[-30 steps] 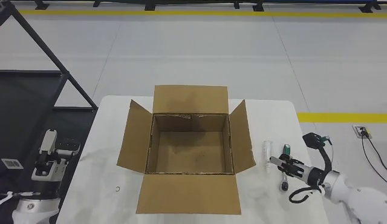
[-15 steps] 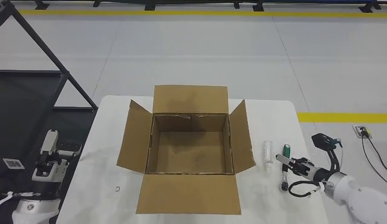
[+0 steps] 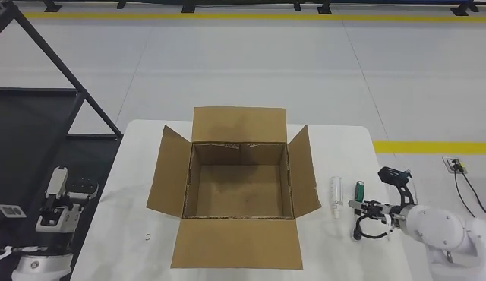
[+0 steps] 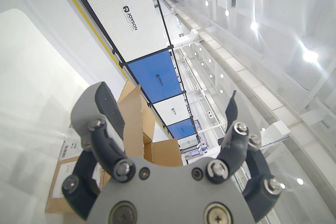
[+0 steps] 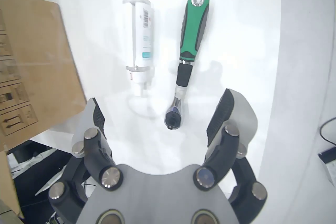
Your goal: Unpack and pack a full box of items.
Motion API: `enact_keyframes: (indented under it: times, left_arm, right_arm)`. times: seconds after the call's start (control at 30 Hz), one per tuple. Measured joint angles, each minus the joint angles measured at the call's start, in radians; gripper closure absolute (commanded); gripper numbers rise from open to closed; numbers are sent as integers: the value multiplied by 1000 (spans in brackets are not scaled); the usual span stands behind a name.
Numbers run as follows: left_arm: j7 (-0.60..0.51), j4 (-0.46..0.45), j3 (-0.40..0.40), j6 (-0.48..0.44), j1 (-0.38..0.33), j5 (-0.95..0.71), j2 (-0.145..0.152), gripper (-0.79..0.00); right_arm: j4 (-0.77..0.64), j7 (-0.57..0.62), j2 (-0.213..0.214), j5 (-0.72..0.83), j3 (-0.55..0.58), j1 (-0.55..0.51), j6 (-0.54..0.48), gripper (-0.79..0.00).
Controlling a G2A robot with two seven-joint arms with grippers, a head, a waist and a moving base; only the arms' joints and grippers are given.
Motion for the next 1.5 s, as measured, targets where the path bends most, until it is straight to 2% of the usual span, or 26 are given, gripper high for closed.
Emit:
enact_keyframes:
  times: [0.2, 0.23, 0.27, 0.37, 0.43, 0.93, 1.1, 1.4, 1.5]
  left_arm:
    - [-5, 1, -6, -7, 5, -9, 0, -785]
    - [-3, 1, -8, -8, 7, -10, 0, -785]
    - [-2, 1, -9, -8, 8, -10, 0, -785]
    - [-2, 1, -12, -10, 10, -13, 0, -785]
    - [-4, 1, -13, -14, 11, -17, 0, -785]
    - [1, 0, -24, -31, 27, -31, -2, -785]
    - [3, -1, -28, -37, 32, -35, -3, -785]
    - [4, -2, -39, -48, 44, -48, -4, -785]
    - [6, -3, -44, -50, 47, -52, -5, -785]
  right_arm:
    - [78, 48, 1, -90, -86, 78, 28, -397]
    - [81, 58, 2, -99, -90, 80, 26, -449]
    - [82, 64, 2, -103, -93, 81, 26, -459]
    - [93, 81, 4, -123, -107, 85, 35, -416]
    - [109, 84, 3, -132, -122, 95, 46, -360]
    - [240, 86, -2, -118, -187, 181, 49, -357]
    - [274, 87, -4, -122, -211, 207, 52, -332]
    - [314, 84, -4, -120, -228, 231, 53, -240]
    - [321, 85, -5, -122, -235, 235, 57, -243]
